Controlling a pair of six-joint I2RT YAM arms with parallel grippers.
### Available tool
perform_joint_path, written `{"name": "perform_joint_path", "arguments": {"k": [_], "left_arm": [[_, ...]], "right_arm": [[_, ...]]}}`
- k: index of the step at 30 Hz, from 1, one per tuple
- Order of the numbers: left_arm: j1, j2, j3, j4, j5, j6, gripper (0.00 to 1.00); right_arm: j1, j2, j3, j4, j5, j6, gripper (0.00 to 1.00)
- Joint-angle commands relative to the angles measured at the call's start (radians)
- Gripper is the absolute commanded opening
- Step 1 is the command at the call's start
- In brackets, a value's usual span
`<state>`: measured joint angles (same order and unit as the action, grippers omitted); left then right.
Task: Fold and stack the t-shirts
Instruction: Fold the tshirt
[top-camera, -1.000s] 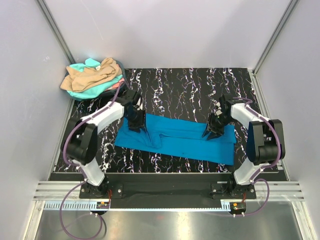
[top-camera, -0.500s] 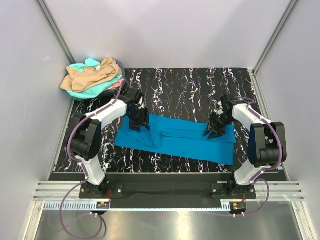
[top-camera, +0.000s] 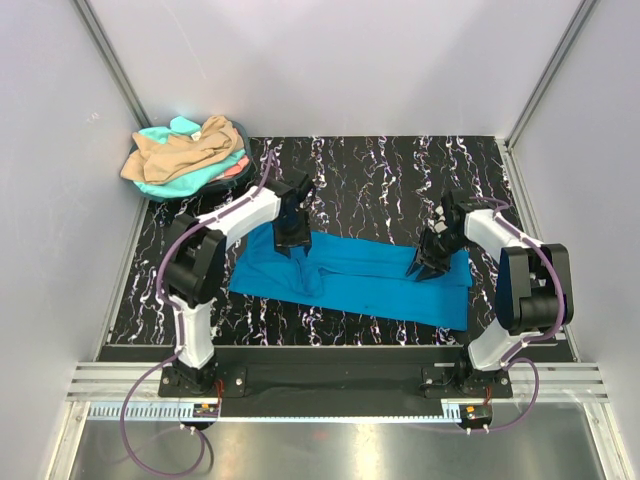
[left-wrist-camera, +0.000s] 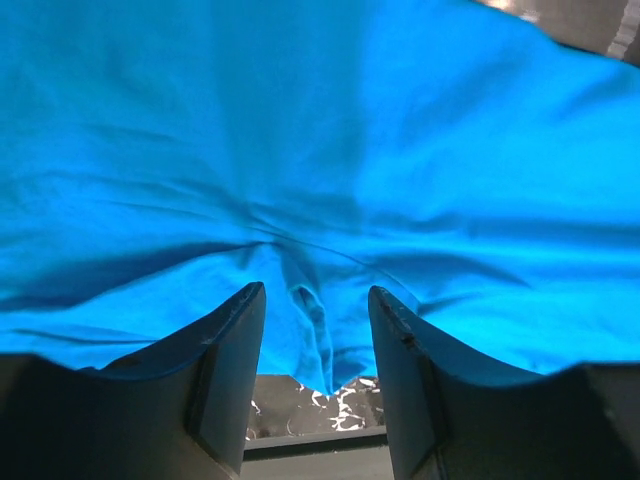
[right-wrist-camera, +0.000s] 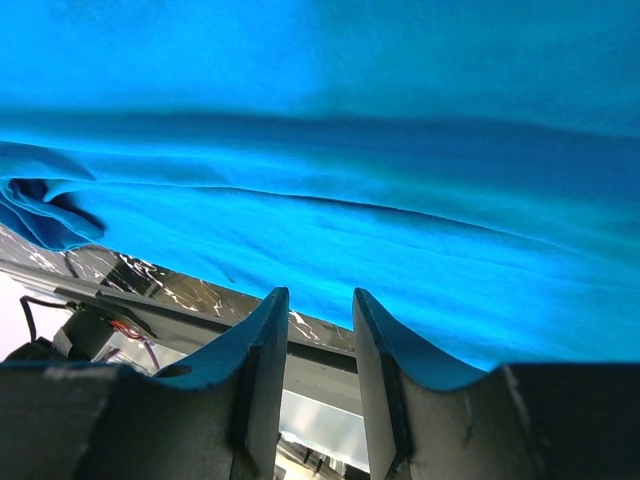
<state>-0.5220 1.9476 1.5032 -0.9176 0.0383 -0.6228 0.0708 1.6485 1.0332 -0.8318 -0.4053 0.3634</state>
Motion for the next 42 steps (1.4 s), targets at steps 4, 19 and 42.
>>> {"name": "perform_joint_path", "arguments": {"k": [4,19,42], "left_arm": [[-0.012,0.051,0.074,-0.073,-0.121,-0.072,0.5],[-0.016,0.062,0.057,-0.05,-0.086,-0.051,0.13],[-0.009,-0.274,-0.071,0.033,-0.17,0.182,0.0]], "right_arm": [[-0.009,-0.047,-0.01,0.003,-0.001,-0.001,0.39],[-0.031,-0.062,0.014,-0.039,0.1,0.02,0.39],[-0.431,-0.036,0.007,-0.056,0.324,0.117,0.34]]}}
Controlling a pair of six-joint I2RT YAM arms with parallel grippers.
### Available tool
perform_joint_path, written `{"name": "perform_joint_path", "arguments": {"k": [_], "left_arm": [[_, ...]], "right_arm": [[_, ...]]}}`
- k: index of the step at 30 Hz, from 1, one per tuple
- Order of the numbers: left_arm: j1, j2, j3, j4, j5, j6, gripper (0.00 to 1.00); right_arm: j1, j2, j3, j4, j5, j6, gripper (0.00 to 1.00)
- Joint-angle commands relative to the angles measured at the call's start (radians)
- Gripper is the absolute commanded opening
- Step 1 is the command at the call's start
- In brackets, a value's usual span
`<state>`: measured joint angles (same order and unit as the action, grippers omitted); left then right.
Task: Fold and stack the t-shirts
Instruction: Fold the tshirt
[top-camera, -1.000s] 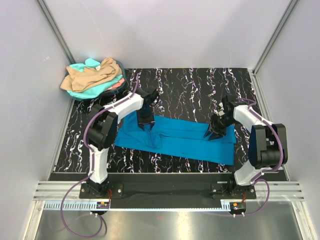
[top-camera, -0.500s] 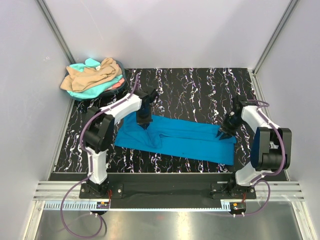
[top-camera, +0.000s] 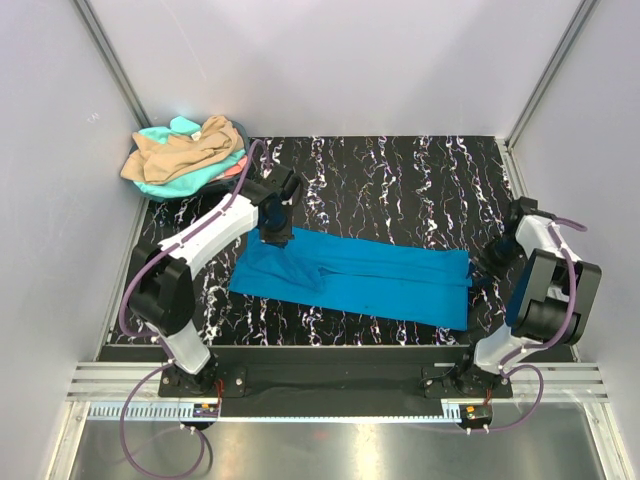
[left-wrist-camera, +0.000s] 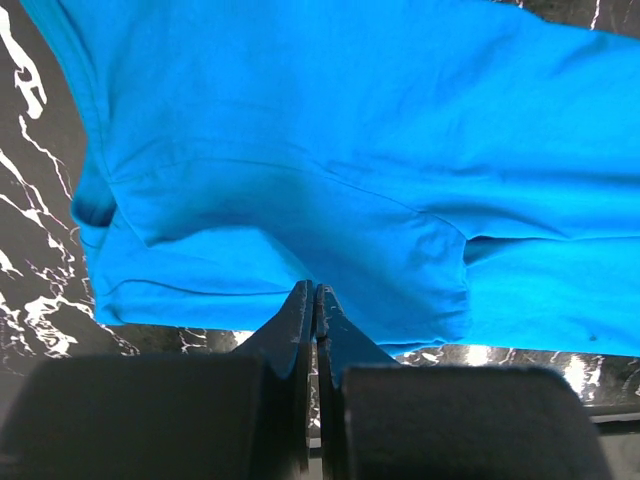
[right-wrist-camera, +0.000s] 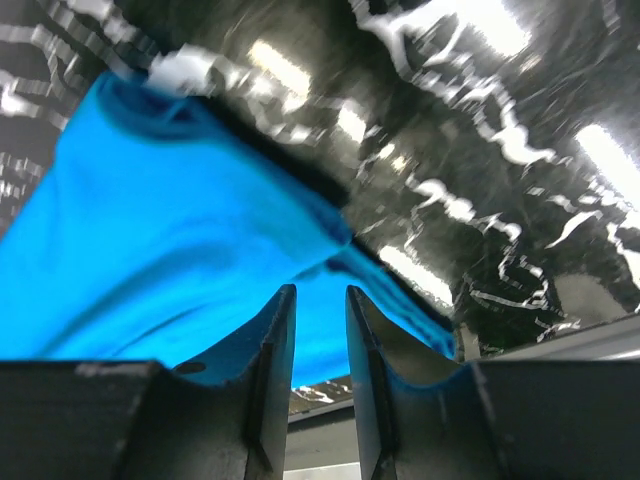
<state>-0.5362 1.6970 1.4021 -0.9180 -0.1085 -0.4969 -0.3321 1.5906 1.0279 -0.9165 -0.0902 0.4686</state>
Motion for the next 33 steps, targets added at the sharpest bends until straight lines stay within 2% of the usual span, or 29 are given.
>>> {"name": "perform_joint_path", "arguments": {"k": [1,13,25,33], "left_arm": [[0.01,-0.02,0.043,0.031,-0.02,0.061,0.0],[0.096,-0.065,0.034,0.019,0.004,0.07,0.0],[0.099,-0.079,0.066,0.002,0.007,0.066,0.0],[0.101,-0.077,0.084,-0.007,0.015,0.054,0.0]], "right_arm": [[-0.036,0.023,0.003,0.036,0.0,0.016,0.33],[-0.056,0.091,-0.006,0.087,-0.065,0.027,0.38],[-0.062,0.089,-0.032,0.077,-0.066,0.03,0.37],[-0.065,0.075,-0.046,0.074,-0.068,0.018,0.42]]}}
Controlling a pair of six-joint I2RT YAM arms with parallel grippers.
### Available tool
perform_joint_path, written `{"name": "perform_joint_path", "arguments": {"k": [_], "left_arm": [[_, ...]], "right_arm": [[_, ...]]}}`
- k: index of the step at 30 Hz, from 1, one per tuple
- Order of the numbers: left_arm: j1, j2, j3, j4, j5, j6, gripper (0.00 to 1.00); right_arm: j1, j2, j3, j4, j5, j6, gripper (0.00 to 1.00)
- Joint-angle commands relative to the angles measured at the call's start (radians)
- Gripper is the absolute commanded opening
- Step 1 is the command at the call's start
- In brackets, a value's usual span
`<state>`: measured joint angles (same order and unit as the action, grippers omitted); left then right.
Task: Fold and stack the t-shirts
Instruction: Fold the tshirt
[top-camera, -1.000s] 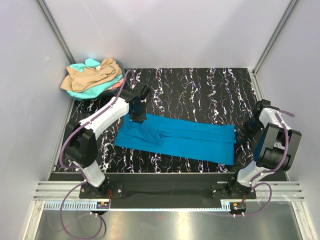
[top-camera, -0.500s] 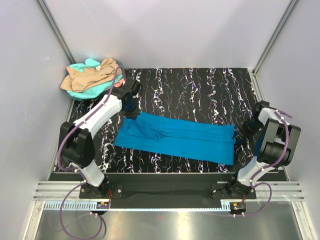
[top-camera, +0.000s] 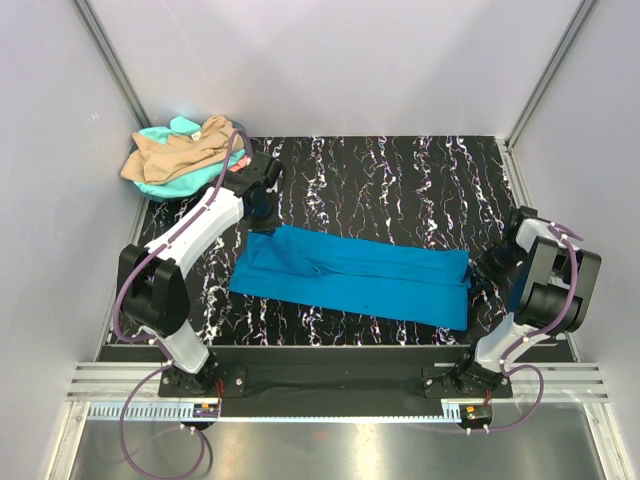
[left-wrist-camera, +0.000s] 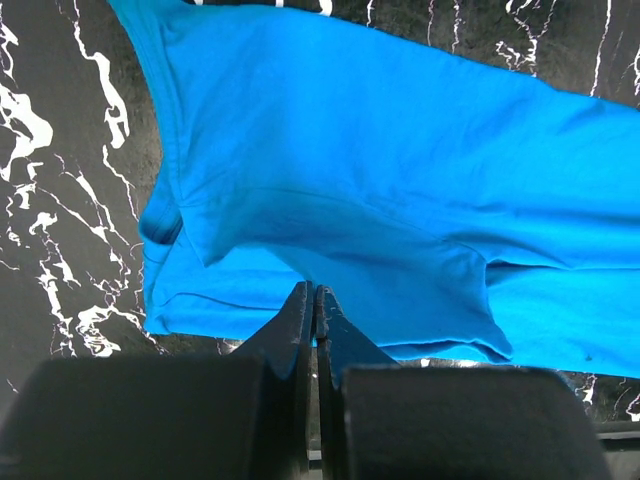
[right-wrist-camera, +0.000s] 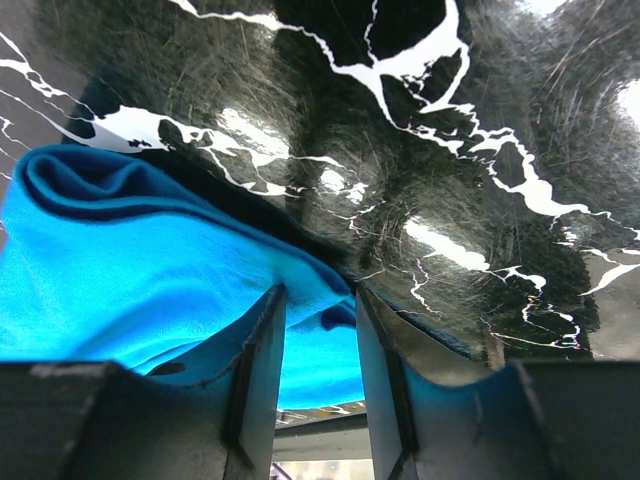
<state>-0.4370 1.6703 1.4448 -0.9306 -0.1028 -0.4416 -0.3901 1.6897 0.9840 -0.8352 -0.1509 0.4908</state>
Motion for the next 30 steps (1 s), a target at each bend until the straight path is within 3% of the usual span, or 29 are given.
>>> {"name": "perform_joint_path", "arguments": {"k": [1,6,10,12,30], "left_arm": [[0.001,-0.05,0.045,0.003,0.011,-0.002,0.0],[0.003,-0.052,0.06,-0.004,0.006,-0.005,0.0],[0.01,-0.046,0.112,0.001,-0.023,0.007,0.0],[0.027,-0.027,0.146,0.007,-0.02,0.007,0.0],[0.101,0.198,0.54,0.139,0.034,0.072,0.0]], "right_arm": [[-0.007,-0.027,-0.005,-0.004,-0.003,-0.006,0.42],[-0.013,-0.005,0.013,0.001,-0.002,-0.011,0.37],[-0.013,-0.01,0.047,-0.019,-0.01,-0.009,0.13],[-0.013,-0.015,0.071,-0.042,-0.013,-0.008,0.08],[-0.012,0.045,0.278,-0.133,-0.108,0.018,0.02]]}}
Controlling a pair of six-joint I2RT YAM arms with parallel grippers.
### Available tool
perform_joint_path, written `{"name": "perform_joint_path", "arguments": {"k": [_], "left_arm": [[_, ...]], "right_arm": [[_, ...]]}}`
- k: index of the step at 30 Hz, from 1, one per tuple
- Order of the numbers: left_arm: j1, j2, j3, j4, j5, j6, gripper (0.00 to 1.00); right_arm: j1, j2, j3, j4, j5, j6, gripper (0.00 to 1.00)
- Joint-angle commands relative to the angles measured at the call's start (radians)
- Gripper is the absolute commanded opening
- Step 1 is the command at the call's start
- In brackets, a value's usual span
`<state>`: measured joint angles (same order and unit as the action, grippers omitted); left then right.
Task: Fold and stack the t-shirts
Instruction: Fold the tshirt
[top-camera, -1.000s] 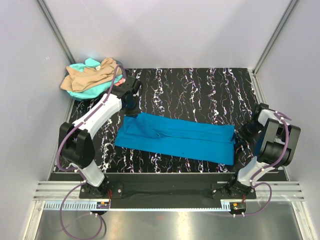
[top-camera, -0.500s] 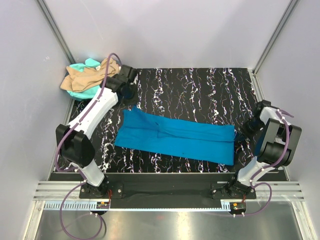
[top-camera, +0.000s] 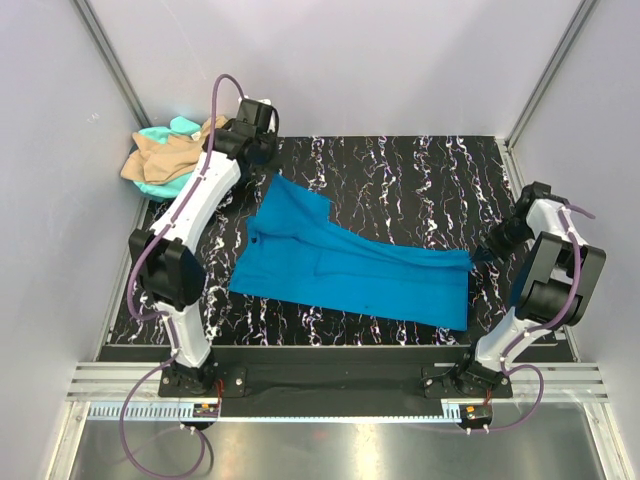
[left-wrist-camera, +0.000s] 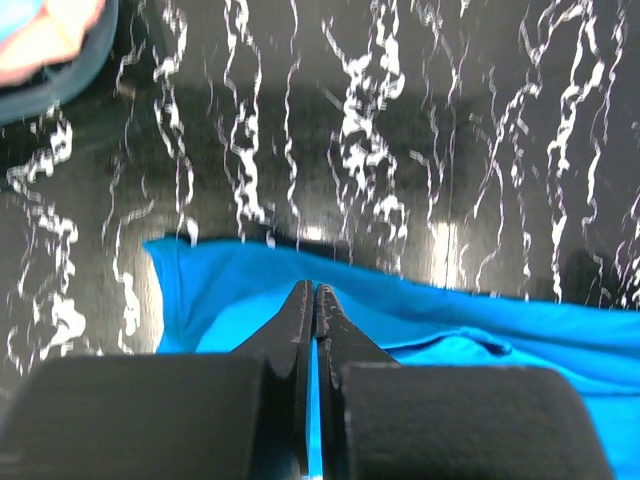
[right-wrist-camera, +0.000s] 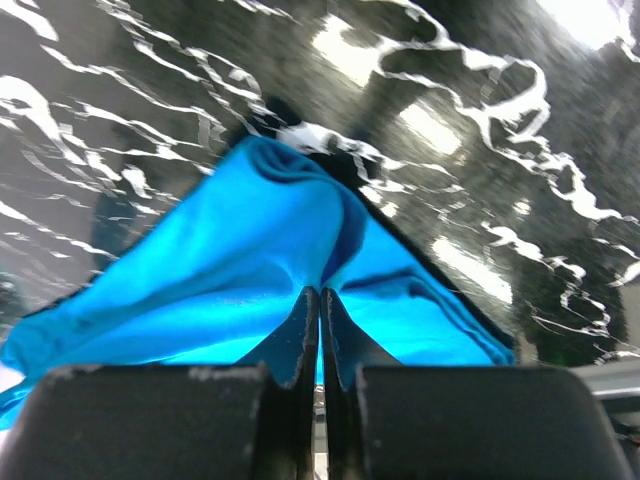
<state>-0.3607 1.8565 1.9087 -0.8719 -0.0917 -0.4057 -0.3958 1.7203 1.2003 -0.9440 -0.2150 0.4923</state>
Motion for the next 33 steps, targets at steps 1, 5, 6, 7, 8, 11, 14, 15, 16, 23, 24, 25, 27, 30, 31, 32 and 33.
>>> {"name": "perform_joint_path", "arguments": {"k": [1,5,6,7,8,11,14,15,16,23,24,25,27,30,31,32,33], "left_arm": [[0.029,0.026,0.084,0.108,0.033,0.041,0.0],[0.061,0.05,0.107,0.192,0.086,0.041,0.0],[0.068,0.053,0.11,0.209,0.119,0.036,0.0],[0.072,0.059,0.113,0.226,0.138,0.031,0.0],[0.081,0.061,0.115,0.263,0.154,0.028,0.0],[0.091,0.064,0.118,0.304,0.208,0.013,0.0],[0.092,0.05,0.096,0.327,0.253,0.014,0.0],[0.092,0.043,0.081,0.338,0.274,0.019,0.0],[0.092,0.029,0.067,0.344,0.277,0.031,0.0],[0.098,-0.022,-0.031,0.263,0.222,0.082,0.0],[0.098,-0.035,-0.052,0.26,0.208,0.084,0.0],[0.1,-0.06,-0.072,0.249,0.199,0.079,0.0],[0.101,-0.085,-0.128,0.234,0.173,0.071,0.0],[0.106,-0.149,-0.201,0.199,0.15,0.056,0.0],[0.108,-0.163,-0.221,0.185,0.145,0.051,0.0],[0.108,-0.177,-0.258,0.176,0.142,0.045,0.0],[0.109,-0.193,-0.278,0.171,0.138,0.036,0.0]], "right_arm": [[-0.006,0.027,0.073,-0.032,-0.046,0.019,0.02],[-0.006,0.051,0.126,-0.056,-0.055,0.019,0.01],[-0.006,0.053,0.133,-0.059,-0.054,0.02,0.01],[-0.006,0.053,0.139,-0.065,-0.055,0.023,0.01],[-0.006,0.055,0.145,-0.068,-0.055,0.022,0.01],[-0.006,0.05,0.144,-0.076,-0.055,0.022,0.01],[-0.006,0.03,0.111,-0.073,-0.057,0.019,0.01],[-0.006,0.024,0.101,-0.07,-0.057,0.02,0.01],[-0.006,0.013,0.09,-0.065,-0.06,0.02,0.01],[-0.006,-0.016,0.044,-0.059,-0.064,0.015,0.01],[-0.006,-0.022,0.042,-0.062,-0.067,0.017,0.01],[-0.006,-0.028,0.038,-0.064,-0.067,0.017,0.01],[-0.006,-0.037,0.022,-0.062,-0.069,0.02,0.01],[-0.006,-0.05,-0.004,-0.055,-0.066,0.019,0.01],[-0.006,-0.048,-0.008,-0.05,-0.063,0.017,0.01],[-0.006,-0.045,-0.013,-0.046,-0.061,0.014,0.01],[-0.006,-0.042,-0.011,-0.045,-0.06,0.011,0.01]]}}
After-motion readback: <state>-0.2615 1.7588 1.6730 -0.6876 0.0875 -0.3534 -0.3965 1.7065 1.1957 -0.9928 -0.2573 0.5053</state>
